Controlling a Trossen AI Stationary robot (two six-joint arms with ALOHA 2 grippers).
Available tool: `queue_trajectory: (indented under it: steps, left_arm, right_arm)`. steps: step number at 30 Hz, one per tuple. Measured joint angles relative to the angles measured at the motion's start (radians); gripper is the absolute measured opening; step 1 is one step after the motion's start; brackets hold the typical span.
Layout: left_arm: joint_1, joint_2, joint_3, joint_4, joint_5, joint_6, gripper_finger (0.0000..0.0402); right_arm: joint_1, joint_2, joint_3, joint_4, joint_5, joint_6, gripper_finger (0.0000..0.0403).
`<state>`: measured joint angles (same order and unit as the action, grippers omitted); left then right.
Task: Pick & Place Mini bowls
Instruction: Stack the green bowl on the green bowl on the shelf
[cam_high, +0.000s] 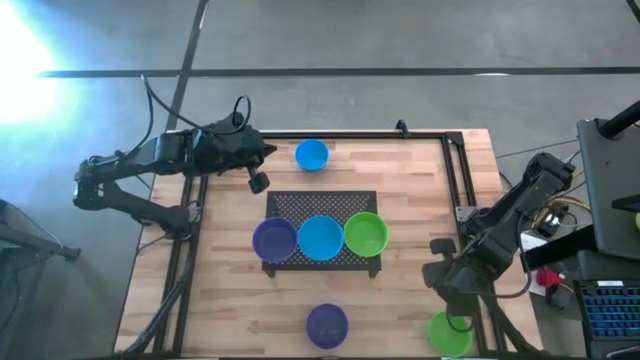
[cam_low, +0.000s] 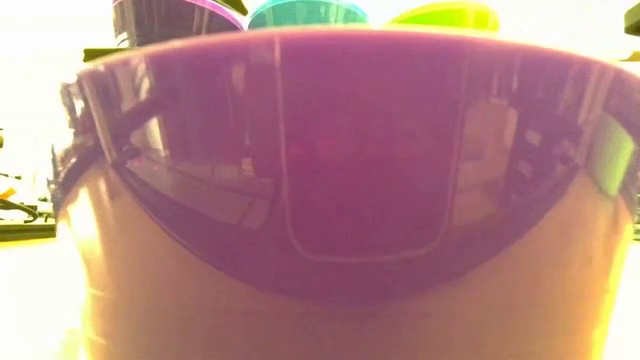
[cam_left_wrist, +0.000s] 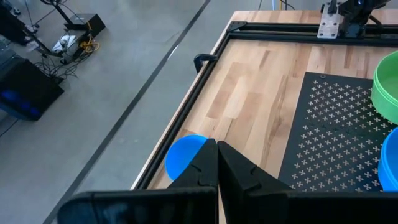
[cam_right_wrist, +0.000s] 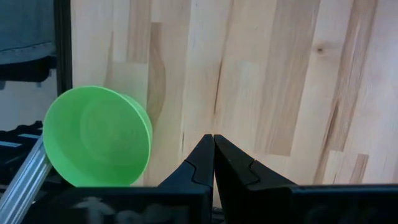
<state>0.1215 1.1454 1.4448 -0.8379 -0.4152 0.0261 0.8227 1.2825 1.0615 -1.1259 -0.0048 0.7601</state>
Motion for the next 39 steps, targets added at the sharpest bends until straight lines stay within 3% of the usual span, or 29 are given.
queue_trajectory:
  steps: [4, 10, 18, 21, 27, 39]
  left_arm:
    - [0.000, 0.000, 0.000, 0.000, 0.000, 0.000, 0.0000]
    - [0.000, 0.000, 0.000, 0.000, 0.000, 0.000, 0.0000]
    - [0.000, 0.000, 0.000, 0.000, 0.001, 0.000, 0.0000]
    - [0.001, 0.000, 0.000, 0.000, 0.054, 0.018, 0.0000]
    - [0.000, 0.000, -0.002, 0.000, 0.267, 0.081, 0.0000]
    - [0.000, 0.000, -0.002, 0.000, 0.269, 0.079, 0.0000]
  right_arm:
    - [0.000, 0.017, 0.000, 0.001, 0.004, 0.000, 0.0020]
    - [0.007, 0.045, 0.000, 0.003, 0.007, 0.049, 0.0067]
    - [0.101, 0.091, -0.002, 0.014, -0.005, 0.082, 0.0116]
    - [0.127, 0.107, -0.002, 0.018, 0.002, 0.125, 0.0118]
    - [0.154, 0.156, -0.004, 0.068, 0.005, 0.138, 0.0107]
    - [0.174, 0.260, -0.007, 0.184, 0.007, 0.124, 0.0091]
